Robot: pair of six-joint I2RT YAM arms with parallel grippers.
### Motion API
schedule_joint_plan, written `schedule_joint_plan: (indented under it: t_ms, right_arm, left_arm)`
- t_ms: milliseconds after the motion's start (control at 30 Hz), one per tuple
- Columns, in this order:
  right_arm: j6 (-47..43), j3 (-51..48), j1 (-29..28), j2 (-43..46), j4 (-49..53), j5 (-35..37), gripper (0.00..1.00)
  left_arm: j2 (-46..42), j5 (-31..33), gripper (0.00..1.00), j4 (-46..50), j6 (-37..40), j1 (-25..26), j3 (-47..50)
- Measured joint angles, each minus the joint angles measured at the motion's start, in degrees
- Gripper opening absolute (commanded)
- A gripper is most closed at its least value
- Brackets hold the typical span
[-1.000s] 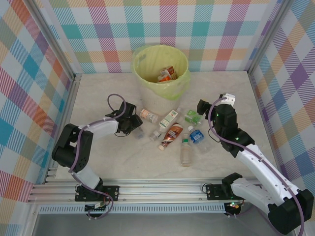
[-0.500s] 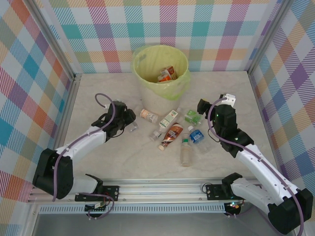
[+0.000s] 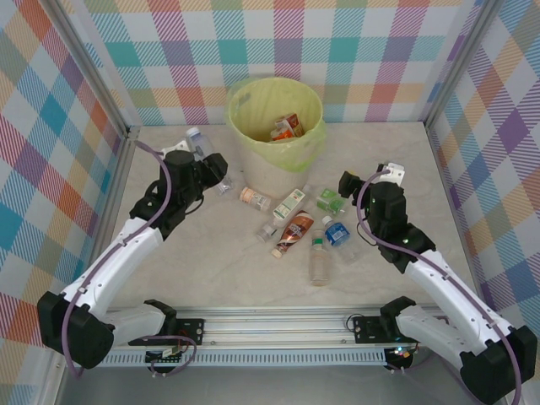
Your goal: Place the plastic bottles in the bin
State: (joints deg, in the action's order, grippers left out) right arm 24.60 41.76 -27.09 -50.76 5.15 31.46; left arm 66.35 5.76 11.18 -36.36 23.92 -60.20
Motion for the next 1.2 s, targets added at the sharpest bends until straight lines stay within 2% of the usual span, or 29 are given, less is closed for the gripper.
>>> schedule_joint_plan:
  t_ms: [267,567,800,1033,1200]
  right_arm:
    - [-0.02,-0.63,0.00,1.88,-0.31,0.00,1.00]
    - [0.04,-2.10,0.00,5.25,-0.22,0.04,1.00]
    - [0.46,-2.67,0.00,7.80,0.68,0.04,1.00]
    - [2.25,-3.65,0.00,11.91,2.99,0.04,1.00]
    - [3.80,-3.85,0.00,13.90,5.05,-0.04,1.00]
  left_arm:
    - [0.63,-4.22,0.50,-6.93,3.43,0.00,-6.40]
    - [8.61,-8.15,0.50,-14.60,9.79,0.66,-20.50]
    - [19.69,-7.82,0.50,-13.70,16.00,1.46,-31.30]
    - [31.19,-8.31,0.50,-7.37,21.75,1.84,-43.76]
    - [36.46,-8.28,0.50,-3.19,26.40,2.21,-47.32]
